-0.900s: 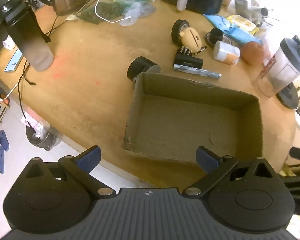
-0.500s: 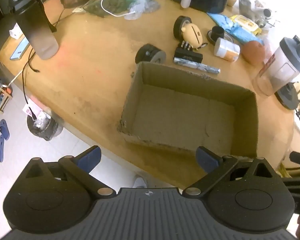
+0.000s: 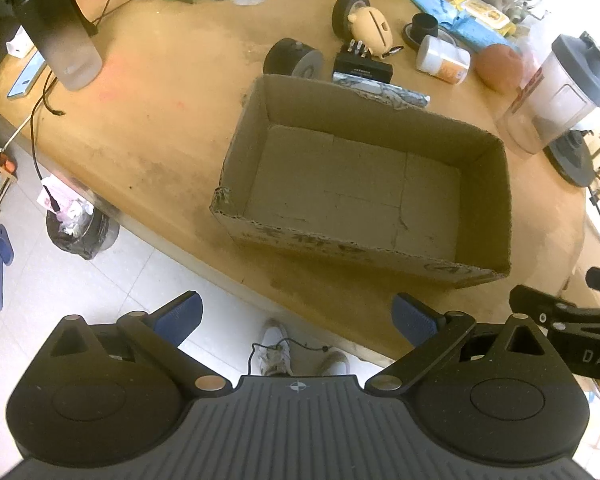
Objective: Organize rigid objects
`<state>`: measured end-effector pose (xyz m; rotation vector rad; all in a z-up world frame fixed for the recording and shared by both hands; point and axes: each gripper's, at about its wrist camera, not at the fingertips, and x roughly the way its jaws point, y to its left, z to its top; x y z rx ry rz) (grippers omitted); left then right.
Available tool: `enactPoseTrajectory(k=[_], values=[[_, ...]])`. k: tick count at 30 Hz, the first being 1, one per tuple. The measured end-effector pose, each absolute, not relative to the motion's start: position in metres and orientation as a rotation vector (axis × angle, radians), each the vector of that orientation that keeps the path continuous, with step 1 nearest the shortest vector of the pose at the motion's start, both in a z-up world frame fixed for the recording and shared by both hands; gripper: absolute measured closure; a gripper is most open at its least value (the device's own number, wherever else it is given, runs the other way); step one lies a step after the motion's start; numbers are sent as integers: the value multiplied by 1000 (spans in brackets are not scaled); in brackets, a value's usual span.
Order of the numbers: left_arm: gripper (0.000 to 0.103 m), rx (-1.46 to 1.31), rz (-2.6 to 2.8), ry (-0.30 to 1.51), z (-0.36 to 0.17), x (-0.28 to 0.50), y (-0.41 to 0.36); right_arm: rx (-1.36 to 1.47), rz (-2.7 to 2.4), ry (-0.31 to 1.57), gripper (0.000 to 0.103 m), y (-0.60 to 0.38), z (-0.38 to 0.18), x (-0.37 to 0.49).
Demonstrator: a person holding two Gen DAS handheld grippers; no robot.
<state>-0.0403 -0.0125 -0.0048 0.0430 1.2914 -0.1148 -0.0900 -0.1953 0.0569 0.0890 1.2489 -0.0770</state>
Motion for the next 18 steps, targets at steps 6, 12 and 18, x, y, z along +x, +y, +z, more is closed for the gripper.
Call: enactPoseTrajectory(k=[6, 12, 18], values=[[0, 41, -129, 1313, -9, -45, -13, 92, -84, 1276, 0, -196, 51, -95], [0, 44, -109, 1332, -13, -52, -8, 112, -78, 1300, 0, -194, 44, -100], [0, 23, -107, 1354, -18, -54, 0, 108, -61, 1318, 0, -187, 39, -99]])
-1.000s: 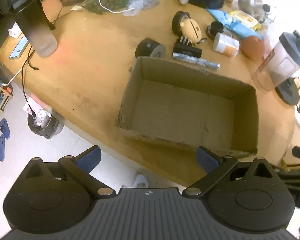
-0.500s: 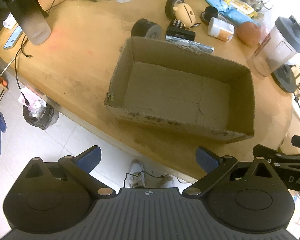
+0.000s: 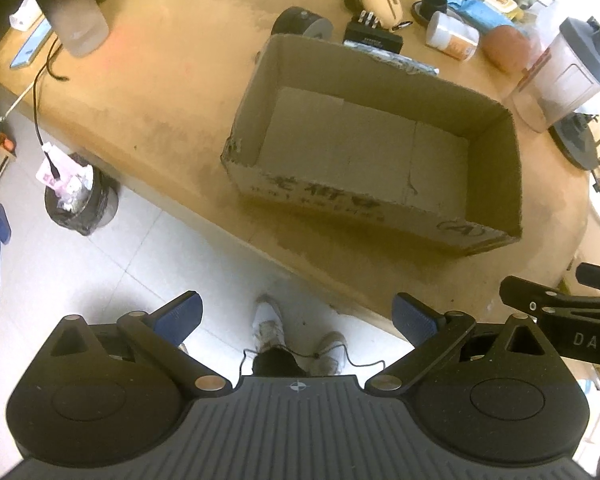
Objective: Organize rigid objects
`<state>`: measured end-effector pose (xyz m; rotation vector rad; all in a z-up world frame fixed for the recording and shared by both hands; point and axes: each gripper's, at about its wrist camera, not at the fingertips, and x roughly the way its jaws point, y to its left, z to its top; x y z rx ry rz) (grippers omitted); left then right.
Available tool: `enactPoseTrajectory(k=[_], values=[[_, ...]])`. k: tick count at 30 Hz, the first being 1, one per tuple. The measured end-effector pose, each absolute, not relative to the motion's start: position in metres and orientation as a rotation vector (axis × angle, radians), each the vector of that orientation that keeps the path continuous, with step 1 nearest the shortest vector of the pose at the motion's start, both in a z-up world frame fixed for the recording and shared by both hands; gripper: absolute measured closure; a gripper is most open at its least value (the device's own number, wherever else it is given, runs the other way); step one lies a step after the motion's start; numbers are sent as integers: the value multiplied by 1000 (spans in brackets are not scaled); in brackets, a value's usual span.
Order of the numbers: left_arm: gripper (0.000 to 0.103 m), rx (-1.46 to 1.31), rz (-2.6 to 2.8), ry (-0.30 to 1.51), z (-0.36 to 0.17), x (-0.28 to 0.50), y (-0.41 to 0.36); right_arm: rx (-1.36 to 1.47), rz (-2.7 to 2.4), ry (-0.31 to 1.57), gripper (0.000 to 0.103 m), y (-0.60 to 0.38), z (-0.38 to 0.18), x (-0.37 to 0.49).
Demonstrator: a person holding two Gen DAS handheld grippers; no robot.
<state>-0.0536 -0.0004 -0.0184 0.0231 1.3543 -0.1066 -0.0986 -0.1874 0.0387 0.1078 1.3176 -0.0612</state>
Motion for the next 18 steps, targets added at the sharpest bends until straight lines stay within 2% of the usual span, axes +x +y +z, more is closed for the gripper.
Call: enactPoseTrajectory(k=[18], values=[[0, 56, -139, 1255, -7, 0, 11, 108, -102, 1246, 0, -180, 50, -59]])
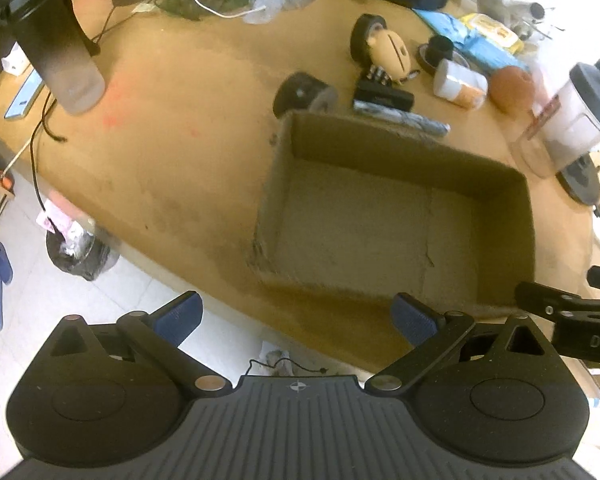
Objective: Organize rigid objects
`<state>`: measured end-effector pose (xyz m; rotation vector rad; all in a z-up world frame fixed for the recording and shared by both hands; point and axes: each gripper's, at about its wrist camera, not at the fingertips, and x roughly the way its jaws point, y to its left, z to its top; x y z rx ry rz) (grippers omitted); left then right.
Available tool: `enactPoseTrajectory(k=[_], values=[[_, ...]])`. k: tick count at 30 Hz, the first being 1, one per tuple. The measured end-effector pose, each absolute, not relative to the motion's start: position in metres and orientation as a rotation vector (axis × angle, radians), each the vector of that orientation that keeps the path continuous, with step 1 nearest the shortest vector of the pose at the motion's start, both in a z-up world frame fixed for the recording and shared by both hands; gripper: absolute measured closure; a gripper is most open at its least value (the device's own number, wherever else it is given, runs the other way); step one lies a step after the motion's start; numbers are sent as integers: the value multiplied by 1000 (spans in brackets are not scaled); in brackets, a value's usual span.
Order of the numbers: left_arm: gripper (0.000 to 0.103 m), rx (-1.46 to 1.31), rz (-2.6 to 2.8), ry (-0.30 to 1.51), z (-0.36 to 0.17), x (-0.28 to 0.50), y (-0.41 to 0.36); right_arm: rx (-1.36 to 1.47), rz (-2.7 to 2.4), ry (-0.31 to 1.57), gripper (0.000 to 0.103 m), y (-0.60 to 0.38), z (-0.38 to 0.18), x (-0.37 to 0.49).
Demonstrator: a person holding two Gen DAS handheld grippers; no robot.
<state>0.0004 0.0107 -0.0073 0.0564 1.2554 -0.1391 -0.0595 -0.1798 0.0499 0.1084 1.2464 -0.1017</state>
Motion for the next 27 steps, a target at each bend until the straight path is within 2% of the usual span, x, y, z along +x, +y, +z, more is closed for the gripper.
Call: enactPoseTrajectory(k=[16, 21, 27], values=[[0, 106, -346, 1153, 1, 81, 19, 272, -203, 1220, 0, -189, 45, -14], [0, 208, -447, 1128, -7, 110, 8, 285, -236, 1219, 0, -187, 42, -4], [1, 209, -521, 1155, -23, 148, 6, 327, -289, 1204, 0, -191, 44, -3]])
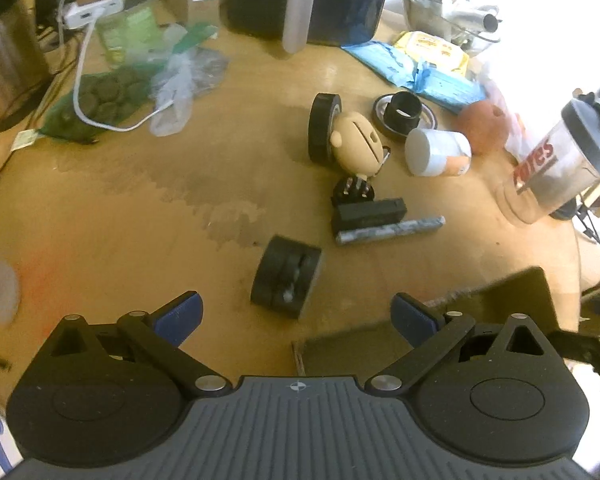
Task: Organize rigid objects
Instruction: 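Grasp the black roll beside the box with the left gripper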
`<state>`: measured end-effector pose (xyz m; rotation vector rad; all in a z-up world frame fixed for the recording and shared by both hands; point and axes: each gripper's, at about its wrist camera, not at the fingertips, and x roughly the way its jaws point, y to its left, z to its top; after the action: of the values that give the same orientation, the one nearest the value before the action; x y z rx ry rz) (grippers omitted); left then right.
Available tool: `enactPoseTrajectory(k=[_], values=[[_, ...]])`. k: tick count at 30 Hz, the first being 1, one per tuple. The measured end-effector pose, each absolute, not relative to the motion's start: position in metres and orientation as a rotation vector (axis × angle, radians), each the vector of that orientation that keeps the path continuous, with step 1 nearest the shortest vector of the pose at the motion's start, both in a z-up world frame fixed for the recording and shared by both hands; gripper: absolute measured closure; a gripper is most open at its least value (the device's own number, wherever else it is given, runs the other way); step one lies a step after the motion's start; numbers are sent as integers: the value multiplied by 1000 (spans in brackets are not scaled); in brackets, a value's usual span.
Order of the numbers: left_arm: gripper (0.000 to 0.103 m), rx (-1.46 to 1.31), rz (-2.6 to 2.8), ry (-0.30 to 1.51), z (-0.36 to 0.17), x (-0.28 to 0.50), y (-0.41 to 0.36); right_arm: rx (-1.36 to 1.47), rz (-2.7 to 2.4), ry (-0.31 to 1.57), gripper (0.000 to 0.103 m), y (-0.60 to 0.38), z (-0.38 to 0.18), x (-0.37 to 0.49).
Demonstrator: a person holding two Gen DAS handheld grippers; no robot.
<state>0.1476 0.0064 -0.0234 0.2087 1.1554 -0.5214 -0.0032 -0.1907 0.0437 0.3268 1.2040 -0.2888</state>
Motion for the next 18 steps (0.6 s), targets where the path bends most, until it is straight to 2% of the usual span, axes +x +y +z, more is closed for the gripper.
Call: enactPoseTrajectory(k=[1, 3, 7, 10, 12, 15, 18], values=[[1, 218, -533, 1162, -28, 154, 4, 330, -296, 1202, 0, -190, 44, -3], [14, 241, -546, 1191, -39, 163, -1, 344, -305, 1198, 0, -189, 45, -5], [17, 262, -598, 1245, -64, 180, -9, 370, -320, 1187, 0, -187, 46, -9], [37, 279, -603, 1294, -80, 189, -14, 380, -344, 1186, 0, -188, 46, -14], [59, 302, -607, 1317, -89, 192, -17, 391, -363, 1181, 0, -189, 47, -18], [63, 323, -610, 1314, -91, 192, -19, 406, -382, 1182, 0, -191, 47, -25], [63, 311, -617, 1296, -87, 191, -16, 424, -392, 1194, 0, -193, 46, -31]])
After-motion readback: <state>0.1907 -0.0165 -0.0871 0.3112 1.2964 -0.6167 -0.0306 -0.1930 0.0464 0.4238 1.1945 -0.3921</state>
